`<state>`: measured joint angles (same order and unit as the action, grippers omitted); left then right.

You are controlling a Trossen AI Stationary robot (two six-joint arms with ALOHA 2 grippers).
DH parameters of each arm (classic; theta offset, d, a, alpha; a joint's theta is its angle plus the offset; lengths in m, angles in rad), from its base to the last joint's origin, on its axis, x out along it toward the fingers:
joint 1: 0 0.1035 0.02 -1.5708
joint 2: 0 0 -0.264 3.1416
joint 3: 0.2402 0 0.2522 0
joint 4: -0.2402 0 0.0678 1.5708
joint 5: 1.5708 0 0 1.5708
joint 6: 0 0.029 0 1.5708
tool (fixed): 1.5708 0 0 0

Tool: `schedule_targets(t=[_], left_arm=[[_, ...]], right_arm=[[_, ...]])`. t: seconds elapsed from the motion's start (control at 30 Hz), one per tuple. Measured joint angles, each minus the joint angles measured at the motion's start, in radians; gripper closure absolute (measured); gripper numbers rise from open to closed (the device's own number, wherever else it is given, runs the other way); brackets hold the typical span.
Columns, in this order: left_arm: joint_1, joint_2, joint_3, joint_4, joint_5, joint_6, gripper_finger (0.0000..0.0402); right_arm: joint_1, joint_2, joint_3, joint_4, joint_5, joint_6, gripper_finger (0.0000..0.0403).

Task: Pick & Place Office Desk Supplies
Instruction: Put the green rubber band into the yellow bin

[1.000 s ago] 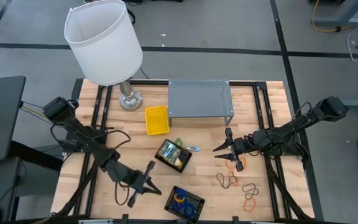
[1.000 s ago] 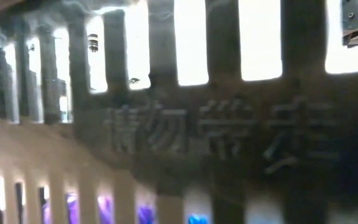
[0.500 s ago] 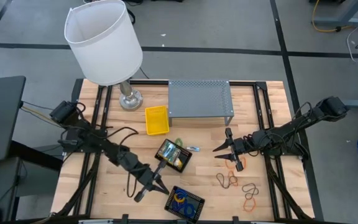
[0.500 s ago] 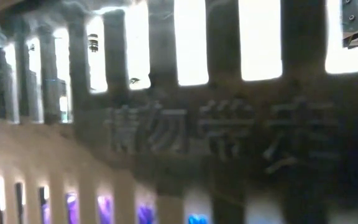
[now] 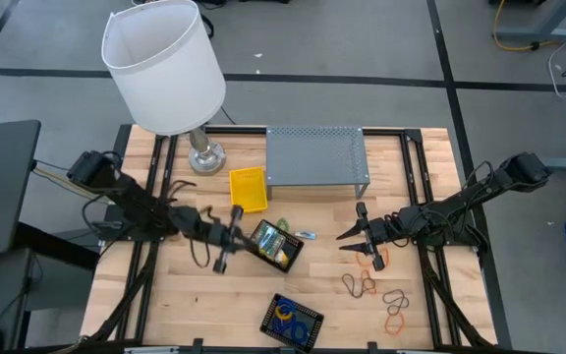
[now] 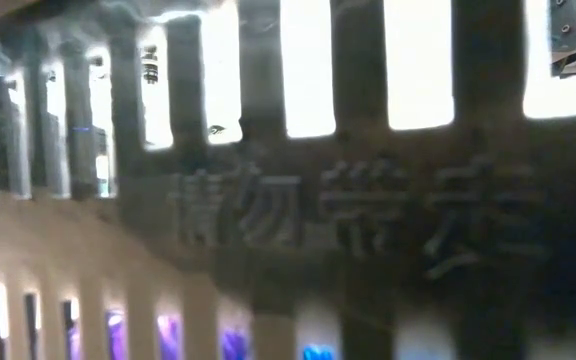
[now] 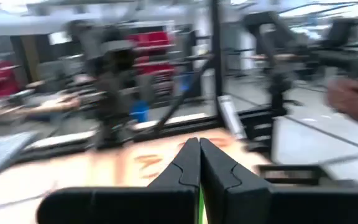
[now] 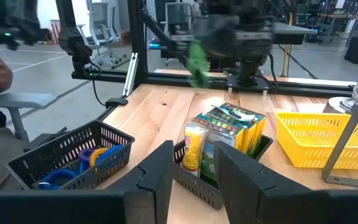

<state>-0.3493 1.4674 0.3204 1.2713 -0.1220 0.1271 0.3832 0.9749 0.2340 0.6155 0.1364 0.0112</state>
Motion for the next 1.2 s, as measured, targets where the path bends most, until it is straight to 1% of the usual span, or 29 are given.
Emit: schedule_targets(t=[0.13,0.23,0.3,0.47,0.6,0.8,0.93,1.03,1.1,1.2], left_arm=[[0.098,-0.067,-0.064,-0.009,-0.072,-0.013,0.0401],[0.177,-0.106,-0.084,-0.094,-0.142,-0.009,0.0401],[0.230,-0.116,-0.083,-0.160,-0.165,-0.009,0.0401],[0.347,-0.112,-0.083,-0.227,-0.186,0.010,0.0401],[0.418,-0.112,-0.083,-0.284,-0.194,0.013,0.0401],[0.465,-0.112,-0.083,-0.377,-0.188,0.004,0.0401],[0.471,-0.111,-0.083,-0.395,-0.185,-0.006,0.0395],[0.469,-0.111,-0.083,-0.392,-0.184,-0.010,0.0377],[0.479,-0.111,-0.083,-0.394,-0.185,-0.040,0.0360],[0.502,-0.111,-0.083,-0.411,-0.146,-0.086,0.0327]], right_arm=[[0.000,0.000,0.000,0.000,0.000,0.000,0.0279],[0.000,0.000,0.000,0.001,0.000,0.002,0.0279],[0.000,0.000,0.000,0.001,0.002,0.004,0.0279],[0.000,0.000,0.000,0.001,0.025,0.003,0.0279],[0.000,0.000,0.000,0.001,0.026,0.003,0.0279],[0.000,0.000,0.000,0.000,0.026,0.003,0.0279],[0.000,0.000,0.000,0.000,0.026,0.002,0.0279],[0.000,0.000,0.000,0.000,0.026,0.000,0.0279],[0.000,0.000,0.000,0.000,0.026,0.000,0.0279],[0.000,0.000,0.000,-0.001,0.026,0.000,0.0279]])
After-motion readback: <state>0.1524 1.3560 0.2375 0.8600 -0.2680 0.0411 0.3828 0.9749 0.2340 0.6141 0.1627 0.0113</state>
